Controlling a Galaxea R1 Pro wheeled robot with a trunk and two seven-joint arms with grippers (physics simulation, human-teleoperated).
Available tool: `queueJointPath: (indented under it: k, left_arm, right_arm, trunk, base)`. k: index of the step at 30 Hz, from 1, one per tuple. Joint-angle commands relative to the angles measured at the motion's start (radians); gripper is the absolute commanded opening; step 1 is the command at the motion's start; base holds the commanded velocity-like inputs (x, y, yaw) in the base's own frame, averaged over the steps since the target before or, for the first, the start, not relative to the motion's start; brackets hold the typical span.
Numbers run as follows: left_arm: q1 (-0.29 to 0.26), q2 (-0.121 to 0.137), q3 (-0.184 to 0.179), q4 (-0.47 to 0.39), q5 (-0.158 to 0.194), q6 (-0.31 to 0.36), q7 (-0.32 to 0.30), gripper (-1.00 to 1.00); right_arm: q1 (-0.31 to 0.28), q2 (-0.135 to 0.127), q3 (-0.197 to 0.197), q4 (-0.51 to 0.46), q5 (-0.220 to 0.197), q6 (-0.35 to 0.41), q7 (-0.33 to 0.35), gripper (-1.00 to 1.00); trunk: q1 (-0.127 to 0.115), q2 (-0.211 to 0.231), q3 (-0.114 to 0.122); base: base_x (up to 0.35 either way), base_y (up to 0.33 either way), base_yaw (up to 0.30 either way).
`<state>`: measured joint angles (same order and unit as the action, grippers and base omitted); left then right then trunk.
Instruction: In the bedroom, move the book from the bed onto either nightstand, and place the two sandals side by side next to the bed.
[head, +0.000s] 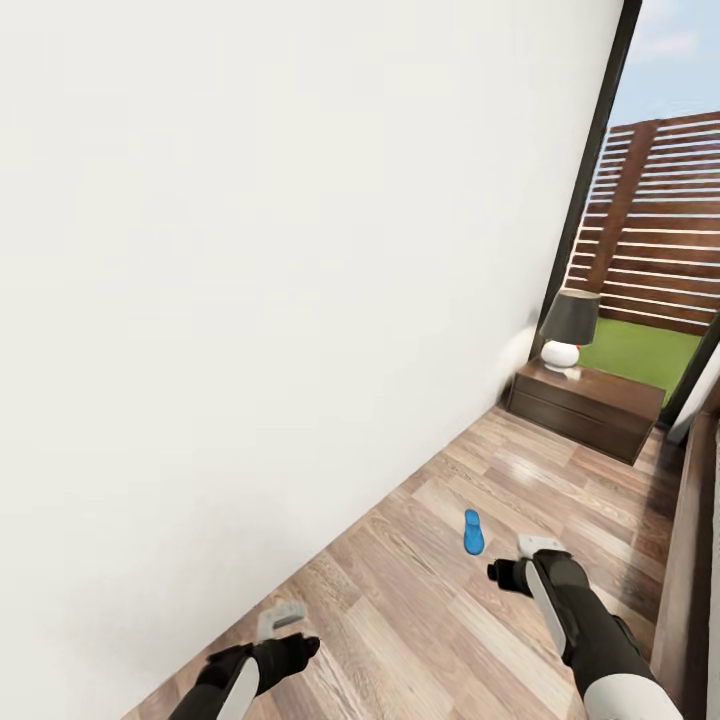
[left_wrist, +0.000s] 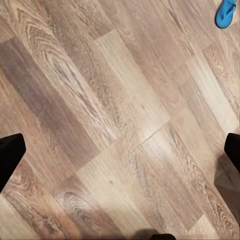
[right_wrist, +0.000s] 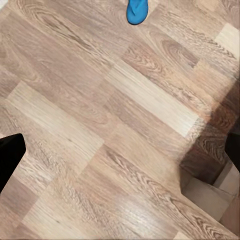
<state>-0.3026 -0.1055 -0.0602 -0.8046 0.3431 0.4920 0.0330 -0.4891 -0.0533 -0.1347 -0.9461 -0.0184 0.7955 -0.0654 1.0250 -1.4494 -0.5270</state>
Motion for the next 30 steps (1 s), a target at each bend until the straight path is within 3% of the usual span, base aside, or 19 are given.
queueJointPath:
  k: [1, 5, 24, 30]
  left_arm:
    - [0.0, 0.0, -0.007, -0.001, 0.007, 0.005, 0.003, 1.0]
    - [0.0, 0.0, -0.026, -0.001, 0.007, 0.005, 0.003, 1.0]
    - [0.0, 0.0, -0.026, -0.001, 0.007, 0.005, 0.003, 1.0]
    - [0.009, 0.008, 0.008, -0.013, 0.0, 0.003, 0.0, 1.0]
  right_arm:
    - [-0.001, 0.0, 0.0, -0.001, -0.002, -0.001, -0.004, 1.0]
    - [-0.001, 0.0, 0.0, -0.001, -0.002, -0.024, -0.004, 1.0]
    - [-0.001, 0.0, 0.0, -0.001, -0.002, -0.055, -0.004, 1.0]
    - [-0.005, 0.031, 0.0, -0.035, -0.004, -0.021, -0.002, 1.0]
  trunk:
    - [0.0, -0.001, -0.001]
    - [0.0, -0.001, -0.001]
    - [0.0, -0.001, -0.001]
    - [0.0, -0.001, -0.001]
  base:
    - [0.0, 0.0, 0.0]
    - [0.0, 0.0, 0.0]
    - [0.0, 0.0, 0.0]
    - [0.126, 0.0, -0.104]
